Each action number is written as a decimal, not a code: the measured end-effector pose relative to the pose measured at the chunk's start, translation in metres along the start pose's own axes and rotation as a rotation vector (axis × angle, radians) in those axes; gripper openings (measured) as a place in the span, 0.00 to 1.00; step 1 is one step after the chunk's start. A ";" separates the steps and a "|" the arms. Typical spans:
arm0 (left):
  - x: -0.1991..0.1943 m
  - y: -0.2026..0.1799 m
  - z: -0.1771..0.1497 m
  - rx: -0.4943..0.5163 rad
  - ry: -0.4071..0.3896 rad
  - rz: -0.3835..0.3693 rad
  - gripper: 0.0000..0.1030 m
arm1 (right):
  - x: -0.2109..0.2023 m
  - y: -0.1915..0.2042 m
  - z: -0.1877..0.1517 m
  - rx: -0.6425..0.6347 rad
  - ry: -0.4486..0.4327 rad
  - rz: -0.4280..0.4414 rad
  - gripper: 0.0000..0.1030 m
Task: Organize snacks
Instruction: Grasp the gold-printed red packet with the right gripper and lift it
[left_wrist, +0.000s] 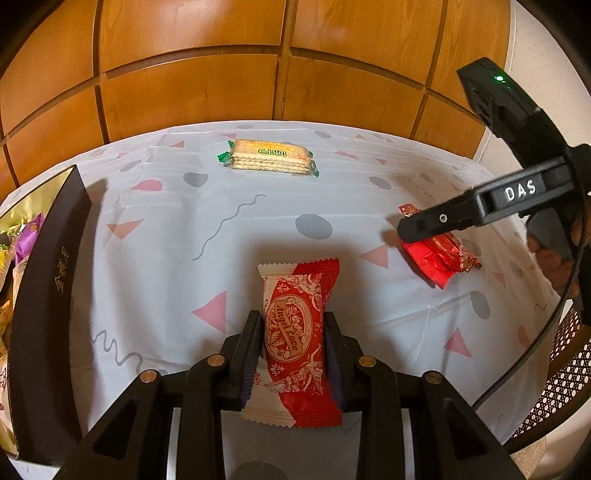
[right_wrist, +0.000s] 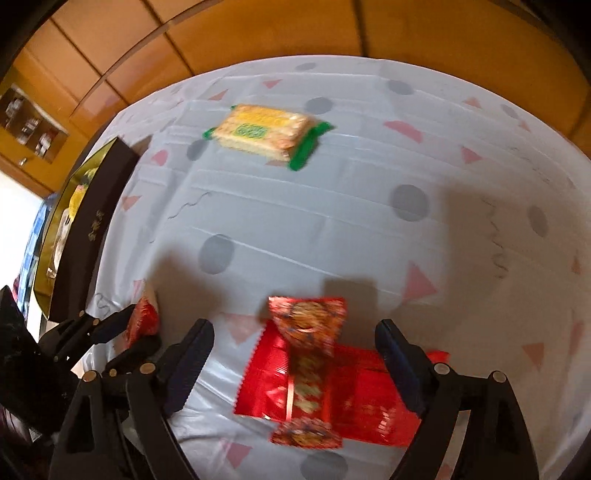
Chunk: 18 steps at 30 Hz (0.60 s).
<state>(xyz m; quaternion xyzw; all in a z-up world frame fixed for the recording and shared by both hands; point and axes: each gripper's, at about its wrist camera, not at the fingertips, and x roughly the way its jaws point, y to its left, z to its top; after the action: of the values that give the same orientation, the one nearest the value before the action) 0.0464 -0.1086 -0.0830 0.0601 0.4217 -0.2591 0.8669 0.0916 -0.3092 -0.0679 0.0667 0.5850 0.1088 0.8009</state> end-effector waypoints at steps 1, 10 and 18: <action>0.000 0.000 0.000 0.000 0.000 0.000 0.32 | -0.002 0.000 -0.001 0.003 -0.006 -0.007 0.82; -0.002 -0.002 -0.002 0.014 -0.004 0.018 0.32 | 0.001 0.001 0.001 0.004 -0.070 -0.102 0.28; -0.001 -0.003 -0.002 0.018 -0.003 0.022 0.32 | 0.015 -0.018 0.014 0.073 -0.126 -0.166 0.29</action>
<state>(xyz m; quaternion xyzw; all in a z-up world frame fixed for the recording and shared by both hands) 0.0430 -0.1098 -0.0833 0.0721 0.4172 -0.2535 0.8698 0.1115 -0.3227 -0.0819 0.0539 0.5407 0.0161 0.8394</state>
